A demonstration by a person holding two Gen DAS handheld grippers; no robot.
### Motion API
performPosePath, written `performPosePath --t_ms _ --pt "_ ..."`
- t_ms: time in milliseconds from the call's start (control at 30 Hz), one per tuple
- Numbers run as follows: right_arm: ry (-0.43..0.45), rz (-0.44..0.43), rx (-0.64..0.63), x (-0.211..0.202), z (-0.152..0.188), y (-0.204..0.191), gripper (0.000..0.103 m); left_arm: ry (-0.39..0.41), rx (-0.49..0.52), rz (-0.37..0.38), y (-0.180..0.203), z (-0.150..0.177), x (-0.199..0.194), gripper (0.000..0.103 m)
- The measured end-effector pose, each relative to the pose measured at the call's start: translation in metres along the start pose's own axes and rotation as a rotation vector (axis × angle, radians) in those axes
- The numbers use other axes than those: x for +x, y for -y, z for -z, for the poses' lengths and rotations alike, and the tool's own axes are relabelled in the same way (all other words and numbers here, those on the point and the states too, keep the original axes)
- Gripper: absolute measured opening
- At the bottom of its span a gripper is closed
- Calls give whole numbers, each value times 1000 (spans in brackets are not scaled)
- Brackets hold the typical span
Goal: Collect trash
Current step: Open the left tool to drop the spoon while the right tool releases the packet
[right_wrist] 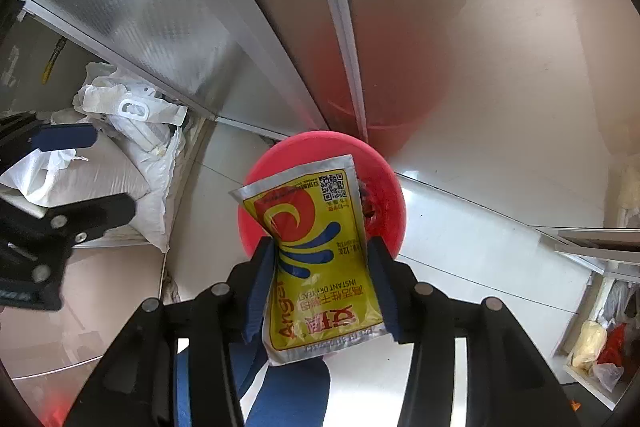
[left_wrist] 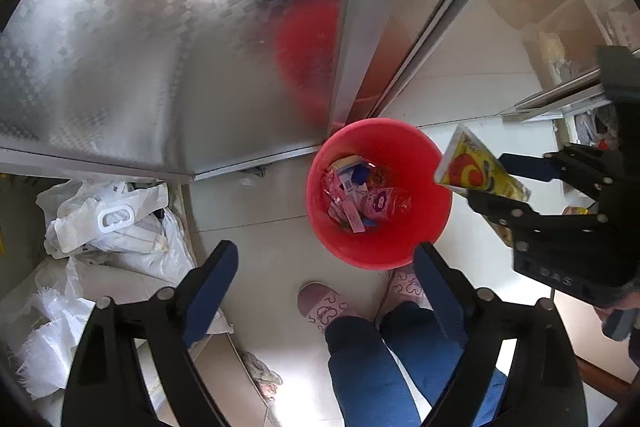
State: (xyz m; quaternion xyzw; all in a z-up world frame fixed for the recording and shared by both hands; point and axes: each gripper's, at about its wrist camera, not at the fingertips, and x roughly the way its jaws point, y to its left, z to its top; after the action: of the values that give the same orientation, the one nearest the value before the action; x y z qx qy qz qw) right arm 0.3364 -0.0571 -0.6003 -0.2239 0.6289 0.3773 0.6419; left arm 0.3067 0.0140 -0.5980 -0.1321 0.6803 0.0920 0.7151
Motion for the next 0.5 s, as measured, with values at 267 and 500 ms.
performPosePath --t_ms 267,500 --pt "-2 -1 -20 8 -6 -3 45 -6 -20 -8 -8 2 3 90" --pt "0 -16 -37 9 -5 -2 58 -7 -13 -5 -8 2 2 90"
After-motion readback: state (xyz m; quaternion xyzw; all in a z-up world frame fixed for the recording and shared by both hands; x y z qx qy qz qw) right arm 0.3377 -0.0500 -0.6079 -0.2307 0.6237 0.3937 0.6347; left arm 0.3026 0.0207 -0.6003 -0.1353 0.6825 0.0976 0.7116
